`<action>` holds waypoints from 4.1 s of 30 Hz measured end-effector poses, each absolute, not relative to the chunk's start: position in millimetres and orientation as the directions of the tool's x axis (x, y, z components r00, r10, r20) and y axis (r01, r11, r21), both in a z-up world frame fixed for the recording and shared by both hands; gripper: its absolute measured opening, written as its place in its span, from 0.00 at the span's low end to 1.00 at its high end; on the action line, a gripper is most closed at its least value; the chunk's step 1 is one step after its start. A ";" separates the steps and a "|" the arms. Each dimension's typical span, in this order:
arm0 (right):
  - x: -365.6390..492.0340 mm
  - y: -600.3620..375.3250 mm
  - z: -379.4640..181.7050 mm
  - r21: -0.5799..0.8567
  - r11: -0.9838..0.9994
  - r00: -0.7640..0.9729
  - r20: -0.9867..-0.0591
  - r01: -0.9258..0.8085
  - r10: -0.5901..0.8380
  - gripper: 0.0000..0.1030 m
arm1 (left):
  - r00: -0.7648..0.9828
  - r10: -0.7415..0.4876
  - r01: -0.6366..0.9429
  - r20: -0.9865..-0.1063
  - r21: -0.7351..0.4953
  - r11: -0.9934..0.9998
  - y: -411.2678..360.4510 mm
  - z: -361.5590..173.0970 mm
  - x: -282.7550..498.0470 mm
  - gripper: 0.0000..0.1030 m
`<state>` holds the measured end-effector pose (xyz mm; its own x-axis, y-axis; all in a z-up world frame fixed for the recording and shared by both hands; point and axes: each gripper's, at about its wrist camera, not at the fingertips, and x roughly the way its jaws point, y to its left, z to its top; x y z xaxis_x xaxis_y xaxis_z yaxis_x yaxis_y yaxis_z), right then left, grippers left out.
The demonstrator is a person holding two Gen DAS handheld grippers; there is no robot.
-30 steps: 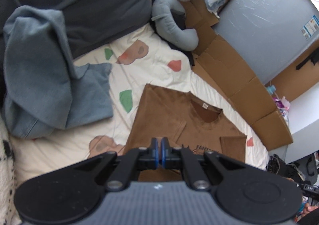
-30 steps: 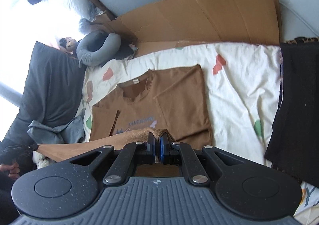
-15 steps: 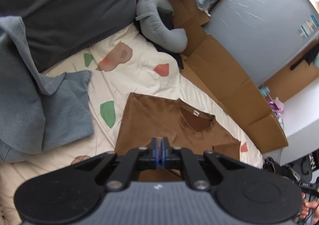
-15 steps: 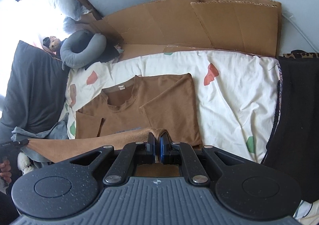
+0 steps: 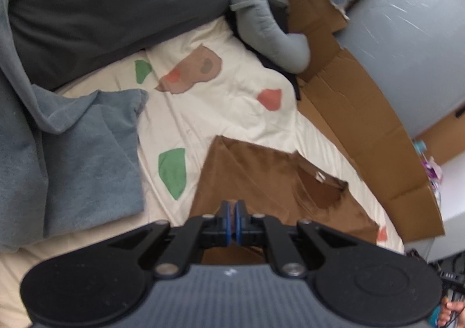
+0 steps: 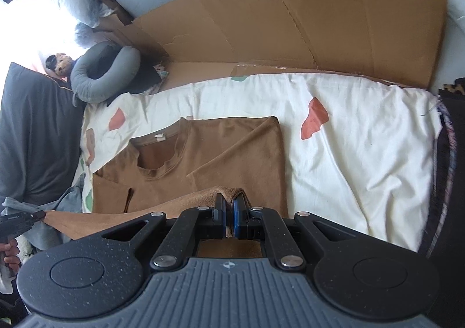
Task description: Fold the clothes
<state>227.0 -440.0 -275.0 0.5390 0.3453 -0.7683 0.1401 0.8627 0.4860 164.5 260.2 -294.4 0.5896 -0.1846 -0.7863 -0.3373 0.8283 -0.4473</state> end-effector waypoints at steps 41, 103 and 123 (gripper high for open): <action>309.3 -456.2 -360.9 0.367 0.928 0.523 -0.805 0.068 0.280 0.51 | 0.590 -0.056 -0.221 -0.806 -0.228 0.948 253.3 -387.7 226.5 0.59; 328.4 -401.5 -399.6 0.102 0.988 0.649 -0.744 -0.120 0.156 0.05 | 0.650 0.044 -0.064 -0.759 0.003 0.998 211.5 -413.3 275.8 0.10; 331.9 -401.1 -405.2 0.138 0.985 0.640 -0.748 -0.107 0.174 0.31 | 0.643 0.013 -0.093 -0.765 -0.061 0.994 218.8 -421.6 273.4 0.17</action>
